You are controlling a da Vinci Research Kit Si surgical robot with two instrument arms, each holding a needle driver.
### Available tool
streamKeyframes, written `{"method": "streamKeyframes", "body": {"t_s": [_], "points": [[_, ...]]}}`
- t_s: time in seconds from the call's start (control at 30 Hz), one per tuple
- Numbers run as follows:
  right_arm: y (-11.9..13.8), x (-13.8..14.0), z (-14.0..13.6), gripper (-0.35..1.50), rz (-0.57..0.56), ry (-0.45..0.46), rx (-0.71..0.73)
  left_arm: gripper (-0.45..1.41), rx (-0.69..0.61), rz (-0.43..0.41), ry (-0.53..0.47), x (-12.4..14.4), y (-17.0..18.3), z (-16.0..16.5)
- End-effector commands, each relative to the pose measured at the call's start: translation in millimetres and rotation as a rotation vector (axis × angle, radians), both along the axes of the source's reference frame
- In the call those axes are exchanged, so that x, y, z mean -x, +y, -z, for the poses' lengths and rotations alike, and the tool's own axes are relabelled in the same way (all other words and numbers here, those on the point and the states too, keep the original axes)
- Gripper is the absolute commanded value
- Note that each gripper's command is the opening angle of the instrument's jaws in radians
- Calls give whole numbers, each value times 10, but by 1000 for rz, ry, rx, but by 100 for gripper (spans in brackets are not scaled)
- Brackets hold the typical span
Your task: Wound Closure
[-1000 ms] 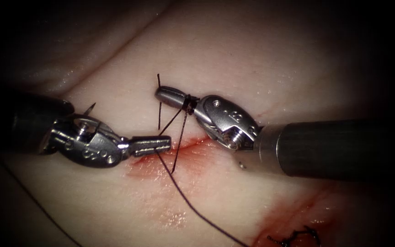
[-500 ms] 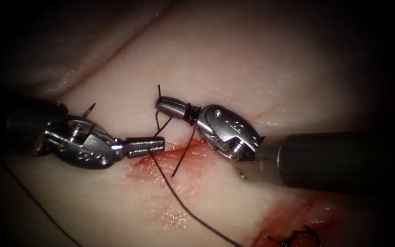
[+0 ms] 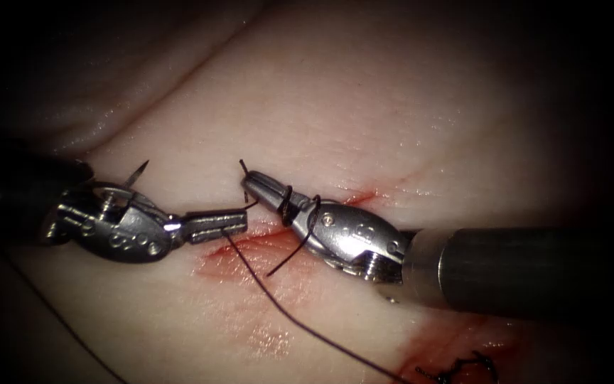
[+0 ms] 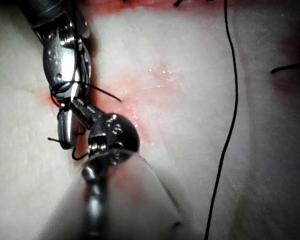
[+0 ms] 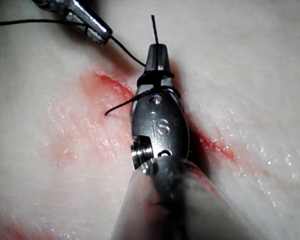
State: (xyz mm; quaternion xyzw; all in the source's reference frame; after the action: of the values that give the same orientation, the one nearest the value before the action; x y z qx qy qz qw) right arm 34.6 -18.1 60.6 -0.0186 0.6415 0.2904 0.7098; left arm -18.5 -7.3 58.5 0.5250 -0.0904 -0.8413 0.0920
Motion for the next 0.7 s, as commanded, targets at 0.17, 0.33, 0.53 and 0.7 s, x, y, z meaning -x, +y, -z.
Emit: {"method": "streamKeyframes", "body": {"t_s": [0.17, 0.33, 0.53, 0.7], "points": [[-12, -9, 0, -35, 8, -5, -4, -45, -10, 46, 19, -9, 14, 8], [-22, -13, 5, -35, 14, 22, -59, -45, -29, 96, 39, -22, 35, 24], [-32, -10, 10, -35, -3, 63, -199, -45, -39, 127, 64, -39, 51, 32], [-35, -7, 9, -35, -54, 115, -371, -45, -42, 135, 82, -48, 60, 31]]}}
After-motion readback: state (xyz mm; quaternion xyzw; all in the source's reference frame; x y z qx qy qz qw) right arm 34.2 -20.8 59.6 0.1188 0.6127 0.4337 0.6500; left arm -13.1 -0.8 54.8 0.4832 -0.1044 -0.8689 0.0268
